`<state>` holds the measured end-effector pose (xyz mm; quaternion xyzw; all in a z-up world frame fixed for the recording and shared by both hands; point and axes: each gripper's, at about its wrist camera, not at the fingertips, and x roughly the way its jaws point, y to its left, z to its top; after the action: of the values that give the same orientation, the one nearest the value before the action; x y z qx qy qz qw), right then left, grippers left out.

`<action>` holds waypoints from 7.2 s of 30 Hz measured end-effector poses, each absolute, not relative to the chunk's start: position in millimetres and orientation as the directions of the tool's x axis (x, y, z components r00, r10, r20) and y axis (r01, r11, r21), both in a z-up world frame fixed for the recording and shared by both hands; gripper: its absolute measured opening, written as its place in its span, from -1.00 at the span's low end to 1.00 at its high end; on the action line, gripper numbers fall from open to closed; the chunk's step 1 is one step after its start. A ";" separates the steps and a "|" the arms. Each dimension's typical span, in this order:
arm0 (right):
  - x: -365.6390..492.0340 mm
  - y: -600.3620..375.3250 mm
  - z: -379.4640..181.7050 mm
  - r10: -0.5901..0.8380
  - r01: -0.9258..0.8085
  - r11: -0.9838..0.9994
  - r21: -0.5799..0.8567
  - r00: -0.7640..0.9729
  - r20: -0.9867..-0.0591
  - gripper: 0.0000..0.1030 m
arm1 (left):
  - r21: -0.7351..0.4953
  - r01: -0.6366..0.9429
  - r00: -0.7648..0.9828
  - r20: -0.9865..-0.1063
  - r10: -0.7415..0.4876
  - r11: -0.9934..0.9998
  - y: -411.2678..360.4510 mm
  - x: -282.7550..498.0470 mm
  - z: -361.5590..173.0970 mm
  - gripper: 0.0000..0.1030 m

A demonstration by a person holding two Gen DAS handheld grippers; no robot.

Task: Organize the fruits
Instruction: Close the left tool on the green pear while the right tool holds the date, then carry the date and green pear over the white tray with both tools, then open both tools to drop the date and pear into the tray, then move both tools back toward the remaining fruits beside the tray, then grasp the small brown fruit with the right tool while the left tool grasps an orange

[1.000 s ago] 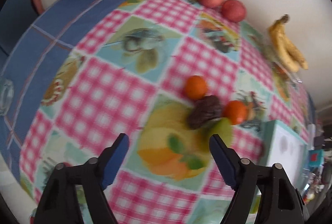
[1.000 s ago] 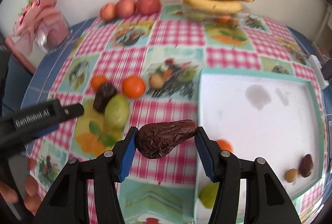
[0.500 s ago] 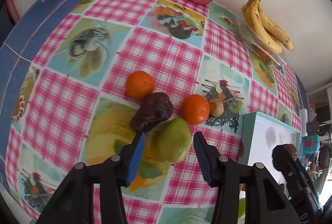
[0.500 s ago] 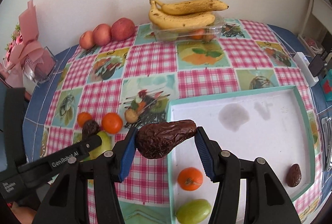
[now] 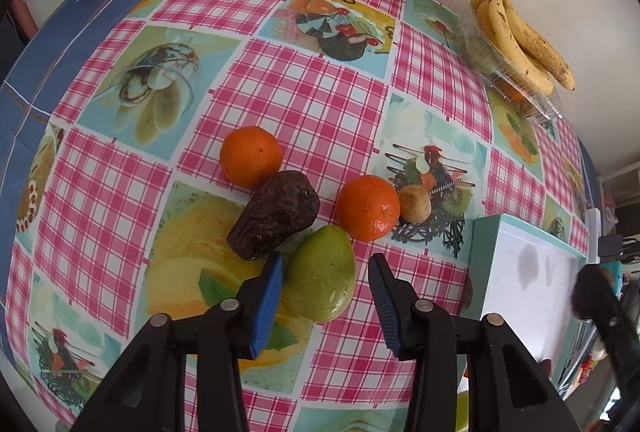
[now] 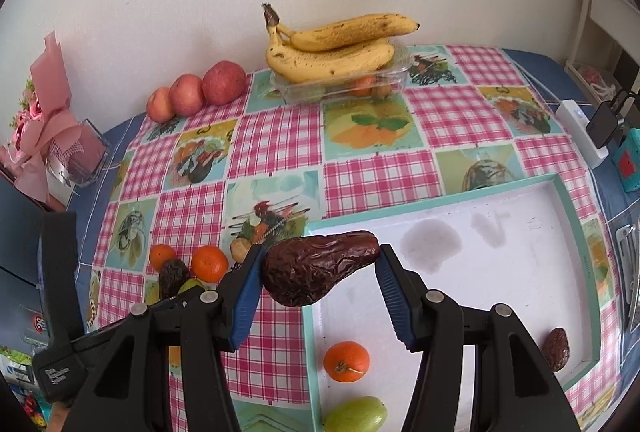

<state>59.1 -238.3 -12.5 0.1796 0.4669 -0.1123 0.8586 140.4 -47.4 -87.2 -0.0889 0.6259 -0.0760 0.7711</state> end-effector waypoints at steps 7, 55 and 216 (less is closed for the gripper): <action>49.2 -254.8 -5.7 -0.042 0.388 0.898 0.208 0.546 -0.837 0.12 | -0.233 0.005 0.211 -0.950 -0.228 0.973 -45.4 137.0 -82.3 -0.26; -26.3 -385.0 -84.9 -0.134 0.686 0.723 0.083 0.258 -0.957 0.12 | -0.266 0.431 0.084 -0.940 -0.332 0.862 -220.5 37.8 -76.6 -0.26; 142.2 -178.7 -102.4 0.113 0.272 0.927 0.259 0.457 -0.882 -0.33 | -0.278 -0.085 0.272 -0.930 -0.246 0.957 5.0 195.8 -93.2 -0.27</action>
<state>142.2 -178.7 -102.4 0.1852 0.5187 -0.0478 0.8332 195.8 5.0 -93.2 -0.1376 0.6010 -0.0511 0.7856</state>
